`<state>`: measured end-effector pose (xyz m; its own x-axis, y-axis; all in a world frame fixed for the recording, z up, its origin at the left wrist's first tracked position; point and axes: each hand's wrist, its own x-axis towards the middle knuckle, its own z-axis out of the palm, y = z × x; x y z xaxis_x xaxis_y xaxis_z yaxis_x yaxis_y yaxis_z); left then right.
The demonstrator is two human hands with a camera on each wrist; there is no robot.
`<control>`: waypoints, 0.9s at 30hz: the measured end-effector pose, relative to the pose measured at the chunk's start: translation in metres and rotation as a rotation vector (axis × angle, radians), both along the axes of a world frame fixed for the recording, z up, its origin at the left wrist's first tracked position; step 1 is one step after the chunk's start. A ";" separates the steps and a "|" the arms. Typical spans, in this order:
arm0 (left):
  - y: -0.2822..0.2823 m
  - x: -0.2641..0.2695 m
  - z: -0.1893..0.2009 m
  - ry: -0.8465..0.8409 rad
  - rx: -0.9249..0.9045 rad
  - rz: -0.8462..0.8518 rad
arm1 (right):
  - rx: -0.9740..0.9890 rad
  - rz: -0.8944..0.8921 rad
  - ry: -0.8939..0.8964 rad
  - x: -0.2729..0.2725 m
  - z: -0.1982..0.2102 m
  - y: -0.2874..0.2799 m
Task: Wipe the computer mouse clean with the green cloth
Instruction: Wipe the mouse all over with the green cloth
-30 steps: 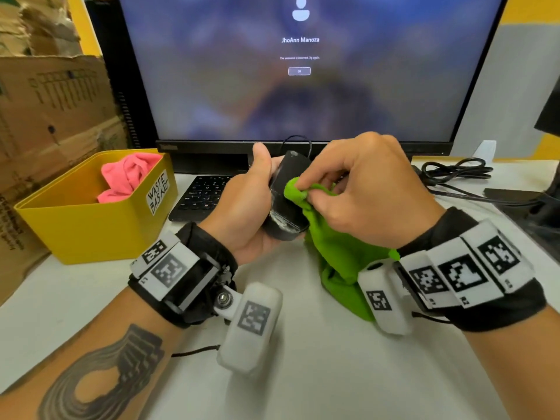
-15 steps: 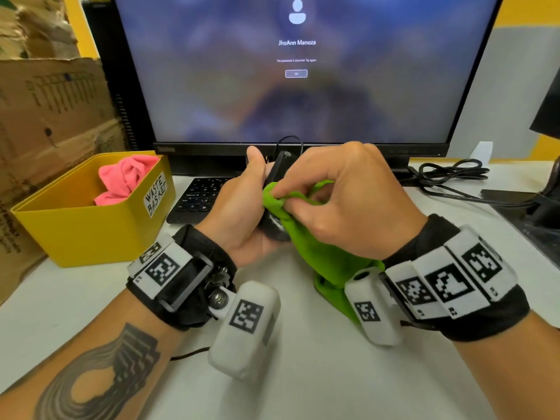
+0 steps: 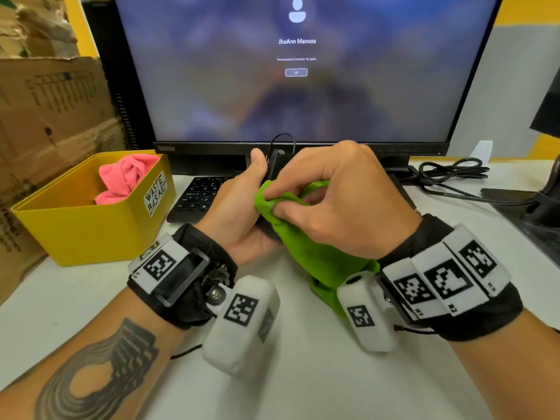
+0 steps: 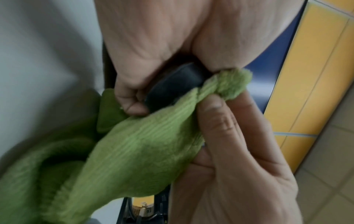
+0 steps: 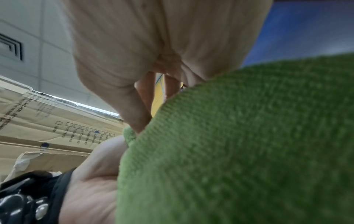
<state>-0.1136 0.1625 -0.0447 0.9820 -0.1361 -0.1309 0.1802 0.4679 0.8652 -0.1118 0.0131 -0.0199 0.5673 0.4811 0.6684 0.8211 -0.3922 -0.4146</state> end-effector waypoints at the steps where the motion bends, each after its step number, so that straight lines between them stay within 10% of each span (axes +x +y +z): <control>1: 0.001 -0.002 0.001 0.006 -0.032 -0.001 | 0.000 0.013 0.011 -0.001 0.000 0.001; 27: 0.002 0.004 0.003 -0.010 -0.106 0.011 | -0.179 -0.064 0.083 0.000 0.004 -0.010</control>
<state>-0.1096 0.1649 -0.0412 0.9847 -0.1380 -0.1065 0.1662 0.5585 0.8127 -0.1117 0.0036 -0.0164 0.6501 0.5494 0.5249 0.7581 -0.5161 -0.3987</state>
